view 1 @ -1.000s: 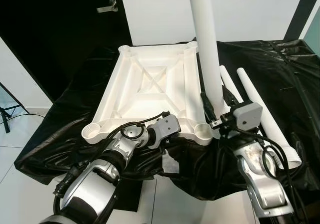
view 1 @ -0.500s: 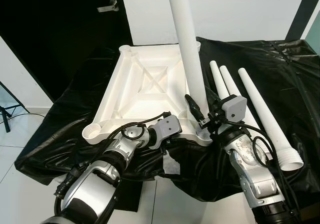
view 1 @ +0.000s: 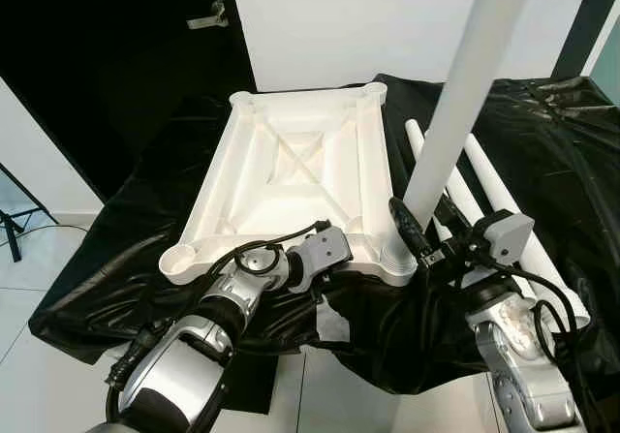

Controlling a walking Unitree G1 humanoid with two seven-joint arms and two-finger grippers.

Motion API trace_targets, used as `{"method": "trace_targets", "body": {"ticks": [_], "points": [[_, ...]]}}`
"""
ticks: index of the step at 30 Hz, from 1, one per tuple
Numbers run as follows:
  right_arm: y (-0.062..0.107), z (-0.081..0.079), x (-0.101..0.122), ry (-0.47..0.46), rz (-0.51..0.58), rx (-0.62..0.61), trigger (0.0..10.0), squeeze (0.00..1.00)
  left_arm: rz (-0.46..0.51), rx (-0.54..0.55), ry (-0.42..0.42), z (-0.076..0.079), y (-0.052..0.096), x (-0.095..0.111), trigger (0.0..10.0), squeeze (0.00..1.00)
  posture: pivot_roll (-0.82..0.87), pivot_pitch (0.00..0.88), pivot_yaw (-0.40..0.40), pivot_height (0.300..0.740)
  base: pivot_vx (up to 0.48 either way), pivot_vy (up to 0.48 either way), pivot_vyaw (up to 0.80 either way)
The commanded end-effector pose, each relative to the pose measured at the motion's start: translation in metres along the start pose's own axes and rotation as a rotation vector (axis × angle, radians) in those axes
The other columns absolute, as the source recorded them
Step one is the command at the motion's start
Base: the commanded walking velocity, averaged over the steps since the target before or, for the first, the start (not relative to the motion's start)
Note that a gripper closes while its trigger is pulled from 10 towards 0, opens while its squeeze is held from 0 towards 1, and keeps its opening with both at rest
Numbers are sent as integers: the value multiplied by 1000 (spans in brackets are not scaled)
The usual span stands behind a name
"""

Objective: Building children table

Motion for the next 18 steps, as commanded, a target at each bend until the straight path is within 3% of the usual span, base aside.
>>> {"method": "trace_targets", "body": {"ticks": [1,6,12,18], "points": [[22,-1,-47,-62,-245,-27,10000,0,-74,-50,58,15,-6,-21,10000,0,-161,0,94,740,0,0,0],[19,0,-51,-86,-294,-47,10000,0,-73,-50,56,16,-7,-19,10000,0,-165,0,90,740,0,0,0],[-2,4,-37,-131,-333,-23,10000,0,-71,-51,56,17,-8,-19,10000,0,-156,0,78,740,0,0,0],[-4,4,-37,-118,-416,14,10000,0,-72,-45,63,18,-7,-22,10000,0,-150,0,69,740,0,0,0]]}}
Point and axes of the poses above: a point about 5 cm out from each wrist's last joint towards the gripper, its own y axis pointing back from the gripper into the wrist, its own x axis along the axis of the wrist's last joint, z = x × y, the point moved 3 cm from there along -y, pointing out of the wrist towards the gripper, and after that the axes turned 6 degrees about y, right-handed, at the moved point
